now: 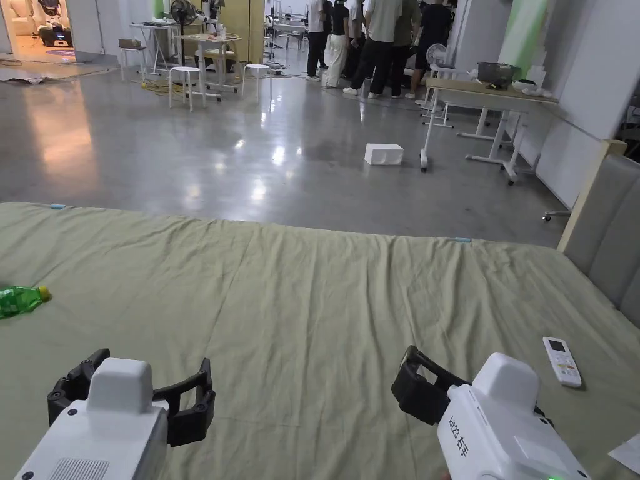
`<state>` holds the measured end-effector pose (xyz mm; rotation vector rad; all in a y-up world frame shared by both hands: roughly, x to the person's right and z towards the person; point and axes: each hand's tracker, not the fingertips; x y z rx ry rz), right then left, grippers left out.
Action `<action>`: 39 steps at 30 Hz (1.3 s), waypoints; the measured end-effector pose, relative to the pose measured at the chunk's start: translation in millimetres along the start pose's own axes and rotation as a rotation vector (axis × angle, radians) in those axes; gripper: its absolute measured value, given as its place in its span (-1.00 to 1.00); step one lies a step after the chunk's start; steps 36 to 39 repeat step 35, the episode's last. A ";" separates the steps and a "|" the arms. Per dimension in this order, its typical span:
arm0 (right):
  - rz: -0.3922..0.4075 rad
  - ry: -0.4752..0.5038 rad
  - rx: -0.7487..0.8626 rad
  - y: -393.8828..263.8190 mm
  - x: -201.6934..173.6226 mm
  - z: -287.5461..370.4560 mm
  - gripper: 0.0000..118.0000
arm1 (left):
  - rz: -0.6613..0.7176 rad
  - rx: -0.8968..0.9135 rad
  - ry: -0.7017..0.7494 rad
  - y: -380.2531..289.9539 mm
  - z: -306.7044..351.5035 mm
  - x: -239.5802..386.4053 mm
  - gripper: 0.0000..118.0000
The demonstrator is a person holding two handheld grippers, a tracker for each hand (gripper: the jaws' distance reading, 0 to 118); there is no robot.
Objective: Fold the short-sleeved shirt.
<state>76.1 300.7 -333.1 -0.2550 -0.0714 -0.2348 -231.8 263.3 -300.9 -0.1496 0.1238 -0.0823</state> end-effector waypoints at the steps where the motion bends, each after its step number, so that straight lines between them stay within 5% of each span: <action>1: 0.001 0.000 -0.001 0.1 -0.7 -0.3 1.00 | 0.000 -0.001 0.000 -0.1 0.0 -0.3 0.80; 6: 0.096 -0.046 -0.008 -0.8 -10.9 -1.4 1.00 | 0.015 -0.006 0.004 -1.1 -0.8 -4.0 0.80; 19: 0.130 -0.068 -0.071 -11.0 -5.8 -11.5 1.00 | 0.007 -0.017 0.001 0.8 1.1 -4.6 0.80; 39: 0.082 -0.059 -0.123 -15.6 5.3 -28.1 0.94 | -0.008 -0.039 -0.004 -4.9 -4.5 -5.8 0.80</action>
